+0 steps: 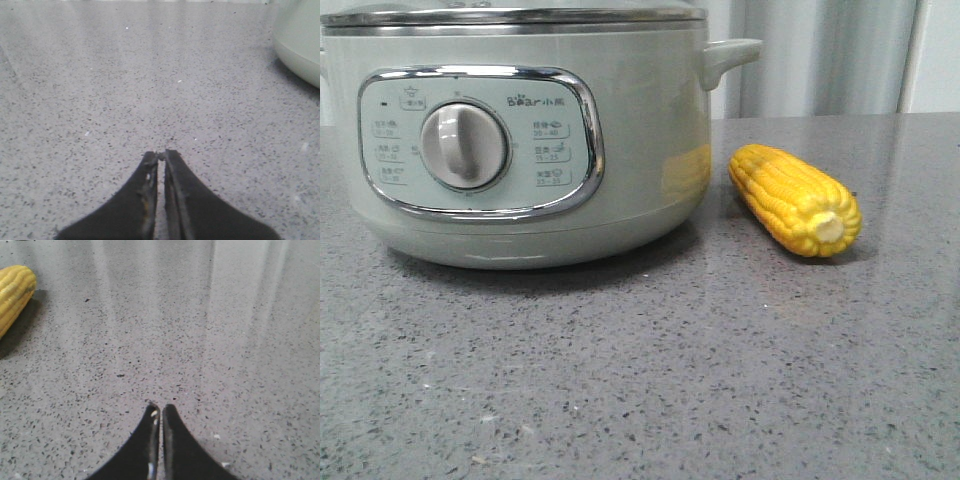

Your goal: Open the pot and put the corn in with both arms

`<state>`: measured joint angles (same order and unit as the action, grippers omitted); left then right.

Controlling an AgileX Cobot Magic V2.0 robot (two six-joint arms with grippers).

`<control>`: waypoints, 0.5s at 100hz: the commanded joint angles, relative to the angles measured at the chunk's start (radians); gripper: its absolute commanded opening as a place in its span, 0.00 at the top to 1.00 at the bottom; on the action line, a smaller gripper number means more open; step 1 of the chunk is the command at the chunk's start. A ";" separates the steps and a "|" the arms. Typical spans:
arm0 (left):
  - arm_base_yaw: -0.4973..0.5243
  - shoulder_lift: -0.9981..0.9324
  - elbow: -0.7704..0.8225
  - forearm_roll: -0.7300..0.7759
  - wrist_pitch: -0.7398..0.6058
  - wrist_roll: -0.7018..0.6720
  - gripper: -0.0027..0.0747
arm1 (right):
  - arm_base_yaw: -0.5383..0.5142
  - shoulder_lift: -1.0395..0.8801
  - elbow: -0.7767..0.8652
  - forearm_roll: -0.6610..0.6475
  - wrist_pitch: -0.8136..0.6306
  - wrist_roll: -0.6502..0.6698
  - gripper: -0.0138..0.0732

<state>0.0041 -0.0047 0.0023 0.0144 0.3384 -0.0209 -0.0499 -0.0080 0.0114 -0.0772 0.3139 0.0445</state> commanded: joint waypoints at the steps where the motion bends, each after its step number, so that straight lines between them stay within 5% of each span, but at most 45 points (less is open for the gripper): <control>1: -0.007 -0.033 0.007 0.035 -0.037 0.002 0.99 | -0.007 -0.022 0.020 0.000 -0.014 -0.002 0.92; 37: -0.007 -0.033 0.007 0.138 -0.087 0.002 0.99 | -0.007 -0.022 0.020 0.000 -0.014 -0.002 0.92; 50: -0.007 -0.033 0.007 0.051 -0.186 0.002 0.99 | -0.007 -0.022 0.020 0.000 -0.014 -0.002 0.92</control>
<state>0.0041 -0.0047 0.0023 0.1141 0.2907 -0.0209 -0.0499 -0.0080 0.0114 -0.0772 0.3139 0.0445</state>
